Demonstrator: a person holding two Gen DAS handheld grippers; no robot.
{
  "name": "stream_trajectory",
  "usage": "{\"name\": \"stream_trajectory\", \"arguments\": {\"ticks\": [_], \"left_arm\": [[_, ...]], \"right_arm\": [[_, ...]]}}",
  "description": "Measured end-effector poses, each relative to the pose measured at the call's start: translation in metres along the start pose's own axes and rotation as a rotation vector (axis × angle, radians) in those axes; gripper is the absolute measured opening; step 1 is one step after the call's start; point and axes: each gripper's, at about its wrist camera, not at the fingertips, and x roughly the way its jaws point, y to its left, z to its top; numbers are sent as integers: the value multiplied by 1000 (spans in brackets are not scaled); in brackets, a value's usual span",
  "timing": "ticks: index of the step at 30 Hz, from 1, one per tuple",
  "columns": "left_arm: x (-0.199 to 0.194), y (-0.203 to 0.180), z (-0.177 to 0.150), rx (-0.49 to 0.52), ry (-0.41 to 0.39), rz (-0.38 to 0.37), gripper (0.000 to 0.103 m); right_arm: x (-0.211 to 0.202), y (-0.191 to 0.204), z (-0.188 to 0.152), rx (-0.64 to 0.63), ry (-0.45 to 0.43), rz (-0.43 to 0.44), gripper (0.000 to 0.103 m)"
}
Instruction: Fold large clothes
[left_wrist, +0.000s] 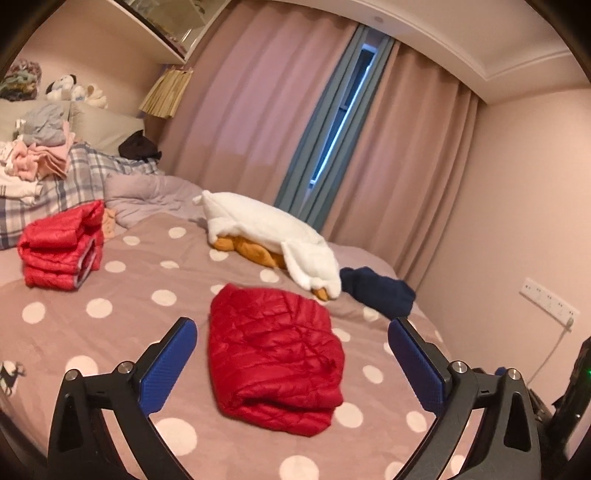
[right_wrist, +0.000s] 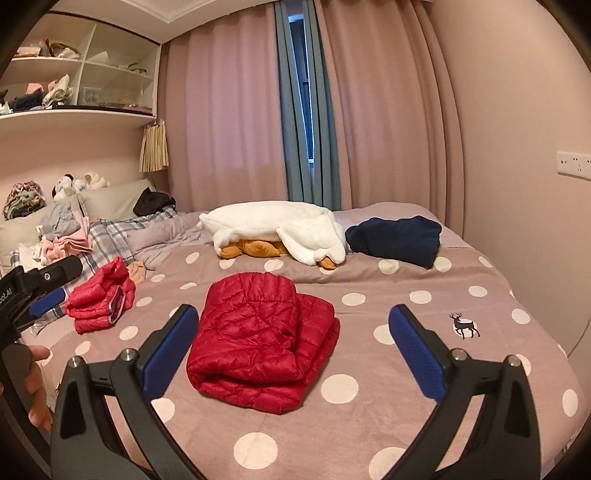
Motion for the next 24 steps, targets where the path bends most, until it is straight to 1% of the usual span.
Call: {"name": "stream_trajectory", "arguments": {"ticks": [4,12,17,20,24], "left_arm": [[0,3,0,-22,14,-20,102],[-7,3,2,-11,-1,19,102],[-7,3,2,-15,-1,19,102],[-8,1,1,-4,-5,37,102],[-9,1,0,0,1,35,102]], "right_arm": [[-3,1,-1,-3,-3,15,103],[-7,-1,0,8,-6,7,103],[-6,0,-1,3,0,-6,103],[-5,1,-1,-1,7,-17,103],[-5,3,0,-9,12,-27,103]]}}
